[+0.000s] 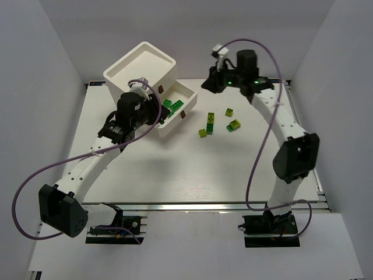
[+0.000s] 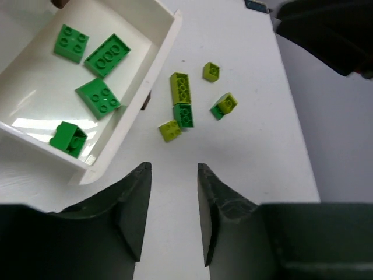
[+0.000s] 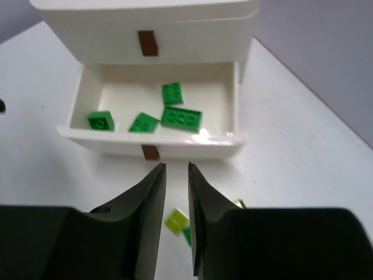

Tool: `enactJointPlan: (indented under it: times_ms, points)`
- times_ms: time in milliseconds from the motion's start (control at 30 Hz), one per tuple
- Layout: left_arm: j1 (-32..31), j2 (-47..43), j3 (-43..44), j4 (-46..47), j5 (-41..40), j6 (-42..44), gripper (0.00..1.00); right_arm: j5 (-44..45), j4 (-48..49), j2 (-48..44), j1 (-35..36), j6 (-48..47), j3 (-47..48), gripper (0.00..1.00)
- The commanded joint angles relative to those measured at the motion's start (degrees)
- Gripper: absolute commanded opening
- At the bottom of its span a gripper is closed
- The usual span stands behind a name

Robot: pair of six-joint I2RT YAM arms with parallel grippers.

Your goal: Sort the legos into containers by color

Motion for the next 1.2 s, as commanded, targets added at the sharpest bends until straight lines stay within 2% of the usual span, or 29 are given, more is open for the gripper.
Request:
enactJointPlan:
  times_ms: [0,33,67,100,133,167,200,267,300,400,500,600,733,1167]
  points:
    - [0.2,-1.7,-1.6,4.4,3.9,-0.8,0.40,-7.6,-5.3,-6.1,-7.0,-8.6,-5.8,0.26]
    - [0.2,-1.8,-2.1,5.5,4.4,-0.9,0.33,-7.6,-9.8,-6.7,-7.9,-10.8,-7.5,0.27]
    - [0.2,-1.7,-2.7,6.0,5.3,-1.1,0.32,-8.0,-12.6,-6.4,-10.0,-17.4,-7.6,0.33]
    - [0.2,-1.7,-3.0,6.4,5.6,-1.2,0.32,-9.1,-16.7,-5.9,-10.7,-22.6,-6.9,0.54]
    - [0.2,-1.6,-3.0,6.5,6.0,-1.3,0.36,-9.0,-26.5,-4.0,-11.1,-28.8,-4.2,0.63]
    - [0.2,-1.5,-3.2,6.6,6.6,-1.2,0.38,-8.5,-30.6,-3.2,-12.1,-39.9,-3.2,0.69]
    - [0.2,-1.2,-3.2,6.8,6.8,-1.2,0.40,-7.2,-33.9,-2.5,-12.4,-45.3,-2.6,0.73]
    - [0.2,-0.9,-3.4,6.9,8.2,-1.3,0.45,-6.2,-38.4,-1.8,-13.7,-55.0,-4.3,0.74]
    - [0.2,-0.7,-3.3,7.0,8.5,-1.1,0.46,-7.6,-38.8,-2.3,-14.6,-66.0,-5.7,0.75]
    - [0.7,-0.2,-2.6,6.2,9.6,-0.5,0.48,-9.8,-38.9,-3.6,-17.0,-85.9,-11.8,0.79]
    - [0.7,-0.9,-2.8,5.7,9.4,-0.4,0.49,-7.6,-38.8,-0.2,-17.8,-95.8,-11.2,0.81]
    - [0.7,-2.5,-4.7,6.2,8.5,-0.9,0.50,-4.6,-42.1,5.3,-17.9,-101.0,-6.2,0.82]
    - [0.2,-4.9,-7.3,6.9,7.7,-2.3,0.51,-1.8,-42.2,8.3,-17.8,-107.2,-5.8,0.82]
    - [0.2,-8.2,-8.8,3.6,5.7,-2.9,0.54,0.9,-40.4,16.1,-16.5,-107.7,-1.0,0.81]
